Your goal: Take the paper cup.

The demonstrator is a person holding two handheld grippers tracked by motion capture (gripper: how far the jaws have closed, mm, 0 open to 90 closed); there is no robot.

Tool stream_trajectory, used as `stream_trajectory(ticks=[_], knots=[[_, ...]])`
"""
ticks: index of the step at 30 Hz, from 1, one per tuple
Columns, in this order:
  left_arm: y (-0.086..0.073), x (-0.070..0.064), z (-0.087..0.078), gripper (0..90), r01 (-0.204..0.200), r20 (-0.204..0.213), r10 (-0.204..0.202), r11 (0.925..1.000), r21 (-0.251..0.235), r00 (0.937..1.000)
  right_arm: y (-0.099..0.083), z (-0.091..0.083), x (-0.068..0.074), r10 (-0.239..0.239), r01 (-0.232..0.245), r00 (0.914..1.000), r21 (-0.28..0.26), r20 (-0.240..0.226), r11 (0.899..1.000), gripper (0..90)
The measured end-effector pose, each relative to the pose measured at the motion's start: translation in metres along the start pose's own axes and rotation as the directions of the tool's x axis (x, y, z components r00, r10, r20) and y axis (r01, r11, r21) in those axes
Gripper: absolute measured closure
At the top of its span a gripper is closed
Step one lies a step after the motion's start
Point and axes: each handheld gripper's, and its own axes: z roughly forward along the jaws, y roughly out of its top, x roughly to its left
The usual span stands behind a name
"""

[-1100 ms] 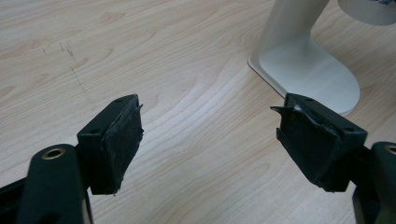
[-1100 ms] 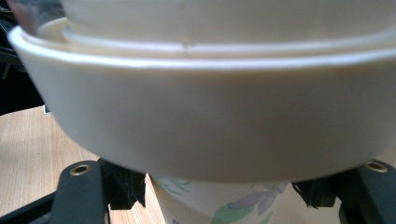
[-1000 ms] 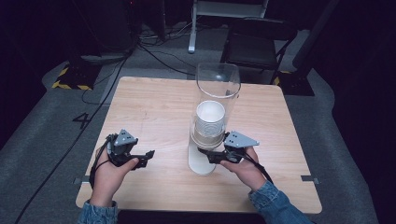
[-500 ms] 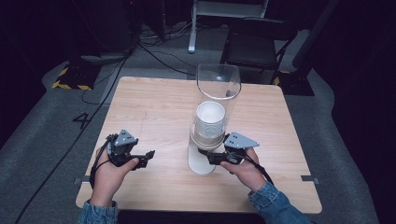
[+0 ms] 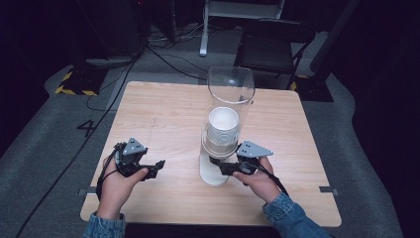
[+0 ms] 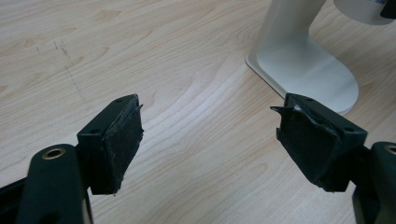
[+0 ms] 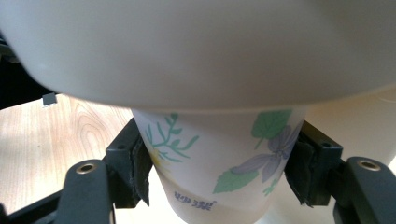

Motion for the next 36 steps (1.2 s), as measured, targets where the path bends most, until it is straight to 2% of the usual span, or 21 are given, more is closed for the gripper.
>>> stream_trajectory(ticks=[2,3,4,5,6,7,10,13,15,16,19,20,23,27,28,30,33,36], knots=[[0.0,0.0,0.0,22.0,0.0,0.002,0.0,1.0,0.001,1.0,-0.001,0.001,0.0,-0.012,0.012,0.9999,0.007,0.005,1.0,33.7],[0.0,0.0,0.001,22.0,-0.003,0.002,0.003,1.0,-0.001,1.0,-0.002,0.003,-0.001,-0.021,0.021,0.9998,0.038,0.006,0.999,34.8],[0.0,-0.001,0.0,22.1,0.002,0.005,-0.002,1.0,-0.002,1.0,-0.012,0.008,-0.001,-0.027,0.026,0.9996,0.112,0.007,0.993,36.8],[0.0,-0.001,0.0,22.0,0.002,0.005,-0.002,1.0,-0.002,1.0,-0.012,0.008,-0.001,-0.027,0.026,0.9996,0.112,0.007,0.993,36.8],[0.001,0.0,-0.002,22.0,0.004,0.005,-0.003,1.0,-0.009,1.0,-0.02,0.008,-0.003,-0.032,0.031,0.9995,0.174,0.004,0.984,36.7],[0.001,0.0,-0.002,22.1,0.003,0.003,-0.003,0.9999,-0.011,1.0,-0.022,0.008,-0.004,-0.03,0.031,0.9995,0.184,-0.005,0.982,36.5],[0.0,0.002,-0.003,22.1,0.006,0.0,-0.006,0.9999,-0.01,1.0,-0.022,0.005,-0.003,-0.03,0.033,0.9994,0.193,-0.016,0.981,35.8],[-0.001,0.004,-0.002,22.1,0.007,0.003,-0.007,1.0,-0.006,1.0,-0.023,0.004,-0.002,-0.034,0.035,0.9994,0.198,-0.009,0.98,35.5],[-0.001,0.003,-0.002,22.1,0.009,0.002,-0.009,1.0,-0.003,1.0,-0.026,0.003,-0.003,-0.029,0.03,0.9996,0.216,-0.007,0.976,35.3],[0.0,0.003,-0.001,22.1,0.003,0.004,-0.003,1.0,-0.008,1.0,-0.028,0.002,-0.004,-0.036,0.035,0.9993,0.236,-0.002,0.971,35.1],[0.001,0.002,0.0,22.0,0.004,0.006,-0.004,0.9999,-0.009,1.0,-0.031,0.001,-0.005,-0.044,0.043,0.999,0.251,-0.002,0.967,34.9],[0.002,0.001,0.001,22.0,0.004,0.01,-0.004,1.0,-0.006,0.9999,-0.033,0.0,-0.006,-0.054,0.051,0.9986,0.267,0.003,0.962,34.9],[0.002,0.001,0.003,22.0,0.0,0.015,0.0,1.0,0.0,0.9999,-0.033,-0.002,-0.006,-0.054,0.051,0.9985,0.274,0.003,0.96,34.9],[0.004,0.001,0.006,21.9,-0.006,0.019,0.006,1.0,0.002,0.9998,-0.035,-0.007,-0.005,-0.073,0.066,0.9973,0.324,0.009,0.944,34.9],[0.004,0.001,0.006,21.9,-0.006,0.019,0.006,1.0,0.002,0.9998,-0.035,-0.007,-0.005,-0.073,0.066,0.9973,0.324,0.009,0.944,34.9],[0.006,0.001,0.008,21.9,-0.008,0.022,0.008,1.0,-0.002,0.9997,-0.034,-0.012,-0.005,-0.083,0.072,0.9964,0.342,0.016,0.937,34.9],[0.008,0.001,0.01,21.8,-0.019,0.025,0.019,0.9998,0.001,0.9995,-0.034,-0.017,-0.006,-0.086,0.071,0.9958,0.355,0.029,0.932,34.8],[0.01,0.0,0.014,21.8,-0.018,0.032,0.018,0.9998,0.001,0.9993,-0.034,-0.022,-0.009,-0.085,0.065,0.9956,0.357,0.04,0.932,34.8]])
